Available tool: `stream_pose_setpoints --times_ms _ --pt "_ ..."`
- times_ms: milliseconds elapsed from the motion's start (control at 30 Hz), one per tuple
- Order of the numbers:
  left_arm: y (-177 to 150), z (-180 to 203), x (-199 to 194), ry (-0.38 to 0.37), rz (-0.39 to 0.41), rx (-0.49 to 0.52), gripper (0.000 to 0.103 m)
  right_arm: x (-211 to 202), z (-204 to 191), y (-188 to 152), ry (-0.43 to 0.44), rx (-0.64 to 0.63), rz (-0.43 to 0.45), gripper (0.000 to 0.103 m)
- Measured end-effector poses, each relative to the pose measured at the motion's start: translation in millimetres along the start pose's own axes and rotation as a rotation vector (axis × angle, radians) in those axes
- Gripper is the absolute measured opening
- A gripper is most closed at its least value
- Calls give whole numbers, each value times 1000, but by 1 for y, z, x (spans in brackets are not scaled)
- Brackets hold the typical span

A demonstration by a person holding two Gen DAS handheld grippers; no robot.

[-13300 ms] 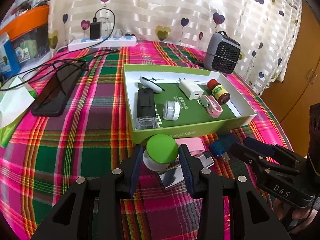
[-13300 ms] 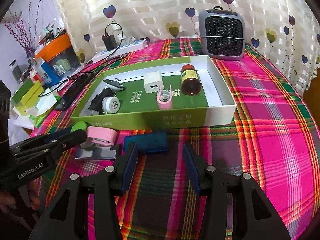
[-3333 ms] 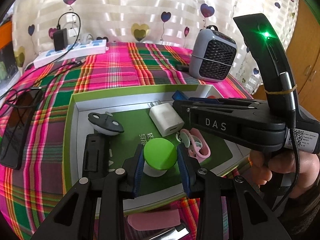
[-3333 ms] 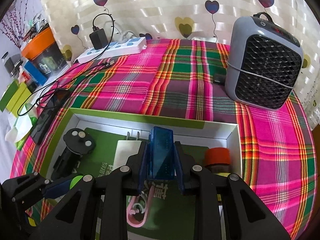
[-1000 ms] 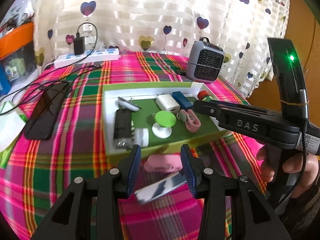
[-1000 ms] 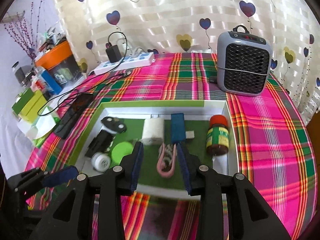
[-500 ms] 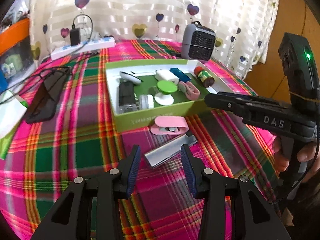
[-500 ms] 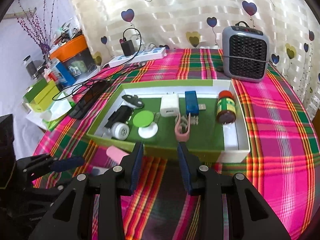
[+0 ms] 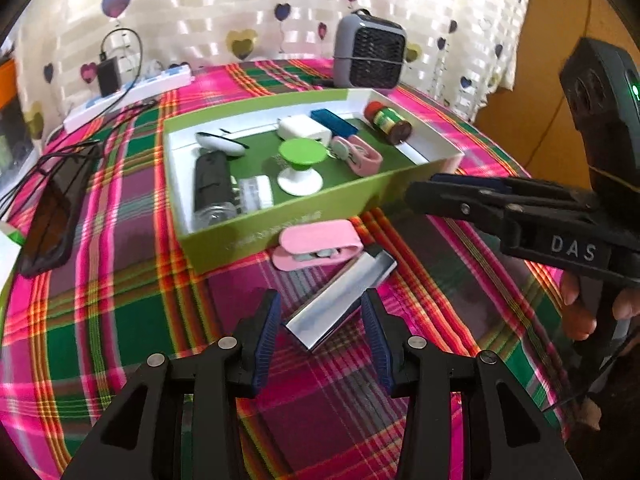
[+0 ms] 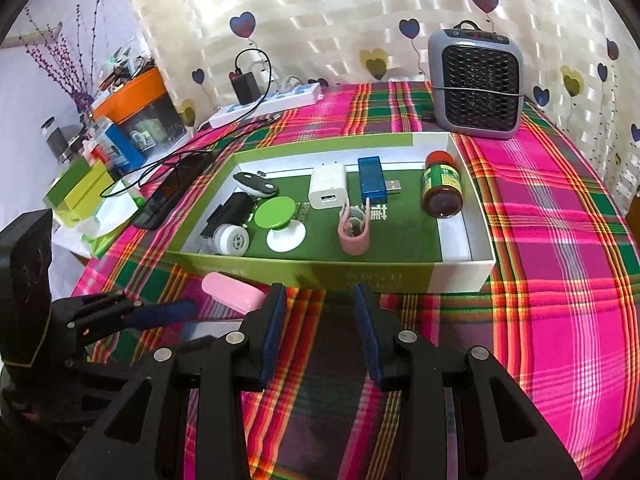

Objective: Organize rigid objects
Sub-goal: 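Grasp the silver lighter with the left gripper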

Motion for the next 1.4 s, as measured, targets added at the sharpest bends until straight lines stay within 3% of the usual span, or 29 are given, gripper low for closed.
stream_pose_setpoints --times_ms 533,833,1033,1400 --pt "9 33 10 4 -32 193 41 -2 8 -4 1 21 -2 37" --pt "12 35 14 9 -30 163 40 -2 9 -3 6 27 -1 37" --pt "11 39 11 13 -24 176 22 -2 10 -3 6 32 -1 37" --pt "-7 38 -3 17 -12 164 22 0 5 -4 18 24 -8 37"
Point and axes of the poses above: each gripper's, at about its wrist camera, not at the fingertips, and x roughly the way its jaws point, z to its right, y to its top, the point moved 9 cm from there along x, roughly the way its jaws point, and after that the axes turned 6 degrees about y, right-handed, at the moved point
